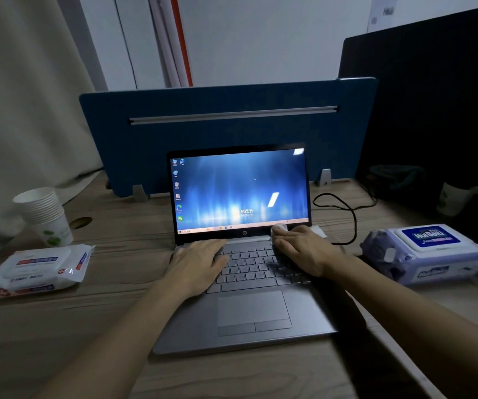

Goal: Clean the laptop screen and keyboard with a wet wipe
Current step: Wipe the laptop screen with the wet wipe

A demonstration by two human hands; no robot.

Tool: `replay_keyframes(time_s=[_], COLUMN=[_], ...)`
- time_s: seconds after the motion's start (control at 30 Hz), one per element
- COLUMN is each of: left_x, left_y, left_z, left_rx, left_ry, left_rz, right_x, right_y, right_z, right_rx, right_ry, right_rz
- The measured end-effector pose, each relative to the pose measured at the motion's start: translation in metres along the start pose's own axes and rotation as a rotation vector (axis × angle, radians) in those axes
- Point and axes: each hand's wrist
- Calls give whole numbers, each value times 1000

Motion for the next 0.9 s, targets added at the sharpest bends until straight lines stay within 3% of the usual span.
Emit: replay_keyframes(time_s=[0.1, 0.3, 0.57, 0.9], left_x=[0, -2, -1, 3], left_y=[0, 0, 0, 2], left_z=[1, 0, -1, -1], left_rx=[3, 3, 3, 1], left_ry=[-5, 2, 8, 22], left_rz=[7, 4, -9, -13], right_x=[-5, 19, 19, 12], right_y=[-1, 0, 14, 8], right_z=[-3, 17, 27, 17], right_rx=[-25, 5, 21, 231], right_ry=[39, -148, -206, -100], right_rz=[18, 25, 39, 29])
Point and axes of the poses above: each hand's wrist, its own z-axis away from the middle knuckle, its own y-axis out of the back of the hand, x = y × z, and after that the axes turned 14 degrees about z, right-handed
